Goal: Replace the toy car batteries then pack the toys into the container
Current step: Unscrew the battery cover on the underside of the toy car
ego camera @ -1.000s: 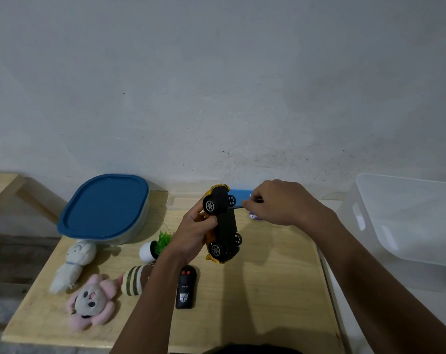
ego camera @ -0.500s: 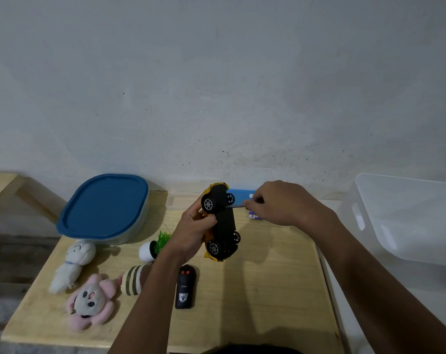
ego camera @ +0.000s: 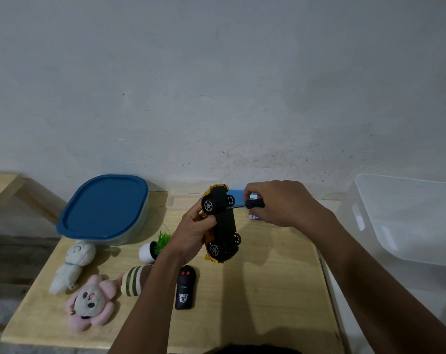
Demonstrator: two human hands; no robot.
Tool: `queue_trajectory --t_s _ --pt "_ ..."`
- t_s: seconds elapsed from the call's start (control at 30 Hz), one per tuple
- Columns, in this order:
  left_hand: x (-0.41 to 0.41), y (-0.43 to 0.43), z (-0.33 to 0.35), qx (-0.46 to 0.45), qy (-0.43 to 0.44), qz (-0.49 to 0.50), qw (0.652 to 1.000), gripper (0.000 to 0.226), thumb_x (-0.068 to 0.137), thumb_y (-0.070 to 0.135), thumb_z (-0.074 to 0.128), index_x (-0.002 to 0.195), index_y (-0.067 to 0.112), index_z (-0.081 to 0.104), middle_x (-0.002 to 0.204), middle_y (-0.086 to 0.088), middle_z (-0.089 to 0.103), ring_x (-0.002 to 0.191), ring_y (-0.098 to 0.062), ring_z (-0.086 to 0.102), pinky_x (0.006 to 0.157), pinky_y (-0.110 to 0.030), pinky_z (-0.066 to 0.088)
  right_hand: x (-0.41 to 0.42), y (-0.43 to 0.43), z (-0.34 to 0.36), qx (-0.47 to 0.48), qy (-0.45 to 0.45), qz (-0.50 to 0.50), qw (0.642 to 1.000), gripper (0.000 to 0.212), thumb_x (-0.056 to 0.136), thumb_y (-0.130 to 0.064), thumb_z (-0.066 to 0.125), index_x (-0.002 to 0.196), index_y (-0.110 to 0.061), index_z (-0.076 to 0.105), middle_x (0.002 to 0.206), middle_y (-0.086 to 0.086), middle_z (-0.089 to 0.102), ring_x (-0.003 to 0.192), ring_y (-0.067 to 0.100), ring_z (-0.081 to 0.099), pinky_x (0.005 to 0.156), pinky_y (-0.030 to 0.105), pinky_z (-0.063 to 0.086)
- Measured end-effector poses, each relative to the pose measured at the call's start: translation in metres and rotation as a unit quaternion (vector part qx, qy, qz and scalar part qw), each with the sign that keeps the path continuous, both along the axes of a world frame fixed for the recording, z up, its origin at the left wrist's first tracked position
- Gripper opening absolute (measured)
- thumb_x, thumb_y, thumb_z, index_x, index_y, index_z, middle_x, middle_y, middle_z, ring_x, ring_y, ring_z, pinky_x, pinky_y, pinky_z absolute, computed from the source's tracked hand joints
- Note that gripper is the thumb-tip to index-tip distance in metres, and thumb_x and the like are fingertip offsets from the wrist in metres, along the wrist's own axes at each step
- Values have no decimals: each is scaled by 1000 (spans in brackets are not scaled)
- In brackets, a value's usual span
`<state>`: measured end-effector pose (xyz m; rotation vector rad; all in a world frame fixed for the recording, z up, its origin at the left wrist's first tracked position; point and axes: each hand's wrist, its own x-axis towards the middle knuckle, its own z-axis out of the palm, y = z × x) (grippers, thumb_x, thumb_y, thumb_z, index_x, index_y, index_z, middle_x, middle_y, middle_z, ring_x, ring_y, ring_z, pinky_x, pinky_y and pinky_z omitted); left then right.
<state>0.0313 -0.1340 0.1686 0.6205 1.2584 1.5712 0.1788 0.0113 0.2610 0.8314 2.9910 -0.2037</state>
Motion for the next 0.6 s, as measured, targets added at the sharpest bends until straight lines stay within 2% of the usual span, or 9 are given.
queue_trajectory --t_s 0.13,0.2,0.27,0.33,0.47,0.6 --pt "2 1 1 -1 -12 -1 1000 41 86 1 58 119 26 65 95 -8 70 91 -26 69 78 -44 59 2 0 -2 1 -2 2 1000 16 91 -42 58 107 -41 56 99 -10 68 76 15 54 59 26 32" --pt "2 1 1 -3 -20 1 1000 43 80 6 58 118 25 65 95 -10 68 90 -26 68 76 -43 60 1 0 -4 -14 -15 -5 1000 22 91 -51 55 108 -39 60 102 -11 67 82 15 59 63 27 37" --pt "1 1 0 -2 -20 0 1000 42 85 1 57 120 24 64 97 -11 67 91 -26 67 75 -42 59 1 0 -7 -19 -27 -12 999 34 93 -57 46 100 -32 68 96 -9 68 81 15 62 64 28 43" --pt "1 1 -1 -2 -19 -2 1000 43 88 -2 55 121 24 63 96 -9 68 90 -26 68 75 -42 59 0 0 -9 -13 -32 -12 999 39 95 -54 41 92 -29 70 92 -7 69 77 16 63 63 28 44" --pt "3 1 -2 -2 -30 -1 1000 44 77 6 58 116 25 66 96 -10 68 90 -26 68 77 -43 60 1 2 -5 -31 -13 -6 999 24 91 -53 51 103 -38 67 105 -13 67 88 14 63 67 28 44" --pt "2 2 -3 -3 -37 0 999 45 76 8 60 118 23 64 98 -10 69 93 -27 68 81 -45 59 -2 1 -2 -37 -12 12 999 21 89 -48 60 109 -43 62 111 -10 62 92 14 61 69 28 43"
